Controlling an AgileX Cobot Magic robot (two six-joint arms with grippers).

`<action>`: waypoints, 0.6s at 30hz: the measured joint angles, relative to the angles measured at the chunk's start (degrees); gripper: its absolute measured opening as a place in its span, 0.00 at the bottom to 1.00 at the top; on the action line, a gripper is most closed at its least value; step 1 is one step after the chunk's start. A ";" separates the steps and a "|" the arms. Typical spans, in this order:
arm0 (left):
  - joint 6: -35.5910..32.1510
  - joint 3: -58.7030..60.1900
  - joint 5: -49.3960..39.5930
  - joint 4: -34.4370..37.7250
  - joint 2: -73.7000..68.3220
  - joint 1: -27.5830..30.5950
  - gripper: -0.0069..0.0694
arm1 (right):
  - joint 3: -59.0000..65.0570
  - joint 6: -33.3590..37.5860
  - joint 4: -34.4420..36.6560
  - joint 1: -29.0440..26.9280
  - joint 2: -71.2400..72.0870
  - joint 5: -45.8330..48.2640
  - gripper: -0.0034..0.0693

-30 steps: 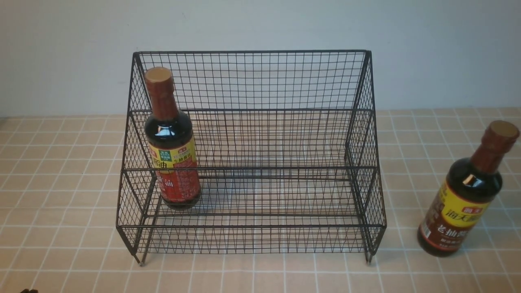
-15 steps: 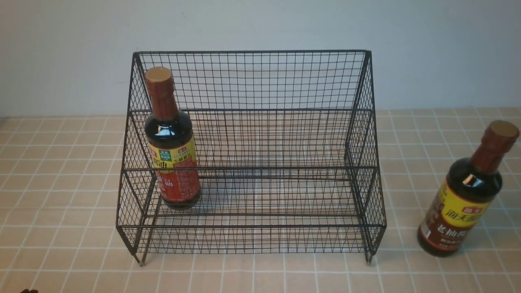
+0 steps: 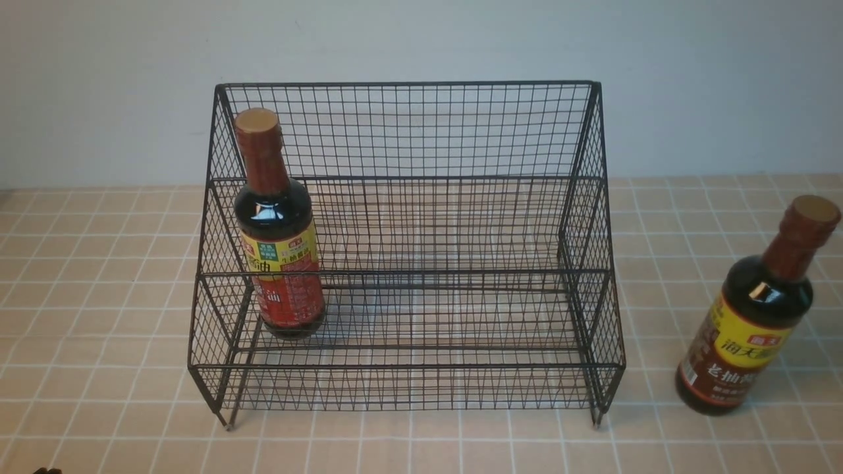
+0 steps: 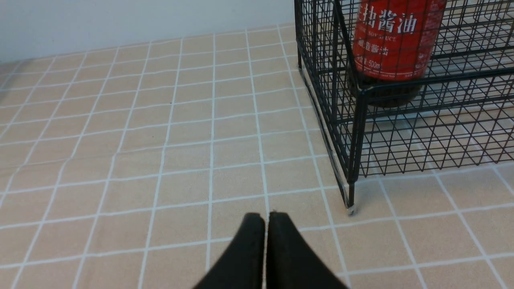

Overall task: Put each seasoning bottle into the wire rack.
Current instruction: Use the right arm to grab the condiment bottle closest to it

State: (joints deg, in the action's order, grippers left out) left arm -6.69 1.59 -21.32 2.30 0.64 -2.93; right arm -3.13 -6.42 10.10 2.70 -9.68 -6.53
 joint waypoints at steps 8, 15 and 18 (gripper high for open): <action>0.00 0.00 0.00 0.00 0.00 0.00 0.08 | -7.43 -0.11 -3.49 0.00 -21.17 -0.24 0.53; 0.00 0.00 -0.05 -0.01 0.00 0.00 0.08 | -10.77 -1.93 -9.72 0.00 -35.24 -5.92 0.77; 0.00 0.00 -0.05 -0.01 0.00 0.00 0.08 | -10.89 -3.44 -11.50 0.00 -38.87 -9.09 0.80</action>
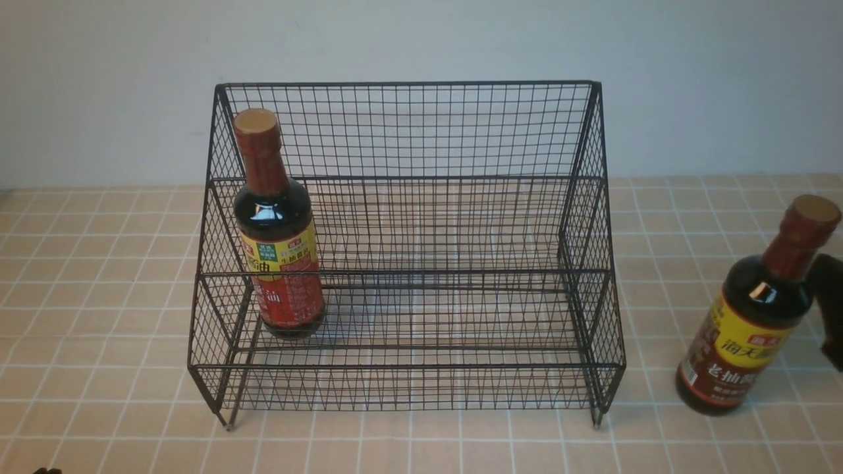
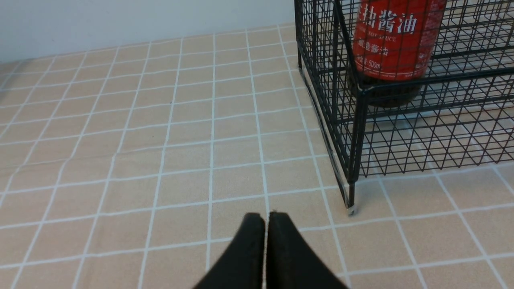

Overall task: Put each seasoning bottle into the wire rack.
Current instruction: Use the right arm to grab the condiment bottle closest to it

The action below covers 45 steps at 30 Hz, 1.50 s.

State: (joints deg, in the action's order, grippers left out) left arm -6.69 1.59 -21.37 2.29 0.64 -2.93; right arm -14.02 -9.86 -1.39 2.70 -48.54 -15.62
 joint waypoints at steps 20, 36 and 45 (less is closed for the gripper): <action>0.00 0.00 0.00 0.00 0.00 0.00 0.08 | -0.12 -3.04 -7.02 0.00 -18.03 -20.64 0.81; 0.00 0.00 0.00 0.00 0.00 0.00 0.08 | -4.63 0.92 -13.24 0.00 -25.07 -23.07 0.43; 0.00 0.00 0.00 0.00 0.00 0.00 0.08 | -8.22 -3.33 -18.24 0.00 -17.09 -7.66 0.43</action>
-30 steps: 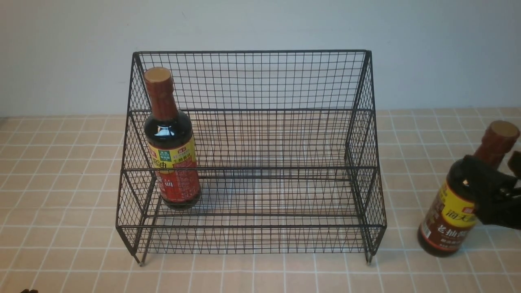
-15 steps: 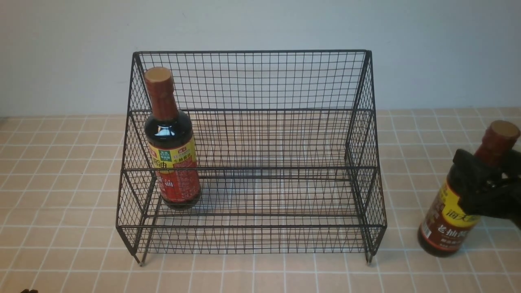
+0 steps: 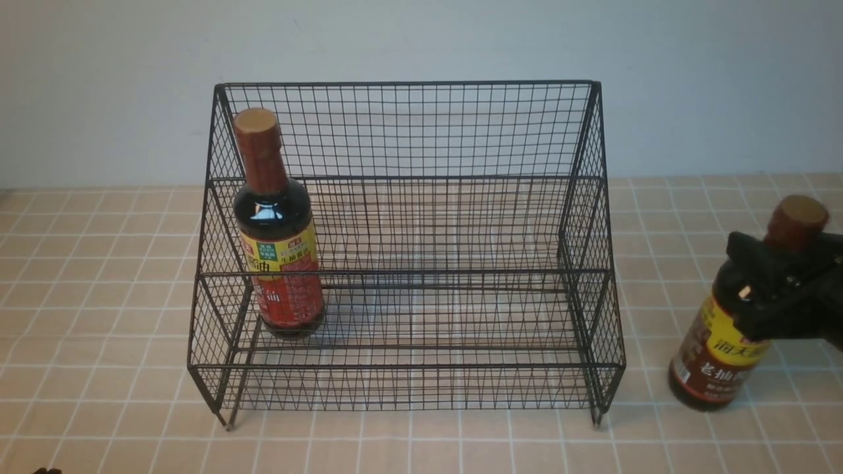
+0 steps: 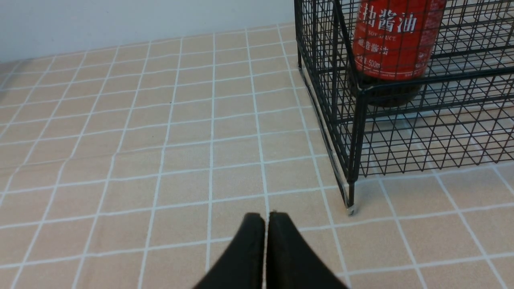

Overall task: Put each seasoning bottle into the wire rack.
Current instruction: Use the right arm to grab the condiment bottle closest to it, then use the right arm to put the condiment bottle back on the shelf

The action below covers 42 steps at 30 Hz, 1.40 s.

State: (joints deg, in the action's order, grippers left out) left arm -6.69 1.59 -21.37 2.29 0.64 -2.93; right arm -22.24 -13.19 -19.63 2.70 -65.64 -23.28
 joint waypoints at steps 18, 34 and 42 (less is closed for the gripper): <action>0.00 0.00 -0.05 -0.05 0.00 0.00 0.08 | -22.52 -42.26 -32.26 0.00 14.15 5.06 0.43; 0.00 0.00 -0.05 -0.05 0.00 0.00 0.08 | -35.55 -67.72 -56.78 2.65 3.11 -12.39 0.43; 0.00 0.00 -0.05 -0.05 0.00 0.00 0.08 | -38.98 -62.06 -56.42 14.13 -3.63 -3.38 0.43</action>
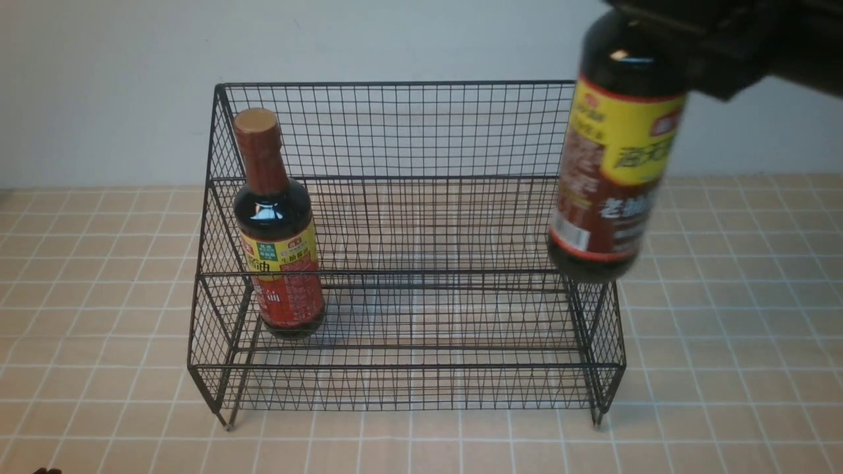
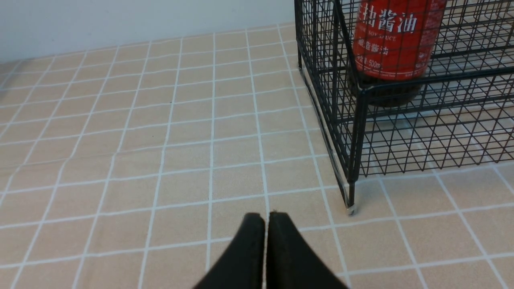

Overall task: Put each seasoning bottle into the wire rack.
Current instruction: Use the right arm to put the condiment bottle back on the shelf

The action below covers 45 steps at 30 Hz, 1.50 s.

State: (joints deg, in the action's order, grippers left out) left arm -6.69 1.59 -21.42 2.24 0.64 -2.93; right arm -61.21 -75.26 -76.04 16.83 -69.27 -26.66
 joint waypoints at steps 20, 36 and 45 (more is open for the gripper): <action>0.00 0.00 0.00 0.00 0.00 0.00 0.08 | -5.98 2.06 2.77 3.80 -14.03 8.09 0.42; 0.00 0.00 0.00 0.00 0.00 0.00 0.08 | -5.81 11.54 3.10 3.80 -15.05 4.68 0.42; 0.00 0.00 0.00 0.00 0.00 0.00 0.08 | -5.81 9.11 1.45 3.80 -15.05 5.08 0.42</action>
State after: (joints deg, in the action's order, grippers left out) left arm -6.69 1.59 -21.42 2.24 0.64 -2.93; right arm -67.02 -66.15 -74.60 20.63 -84.32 -21.57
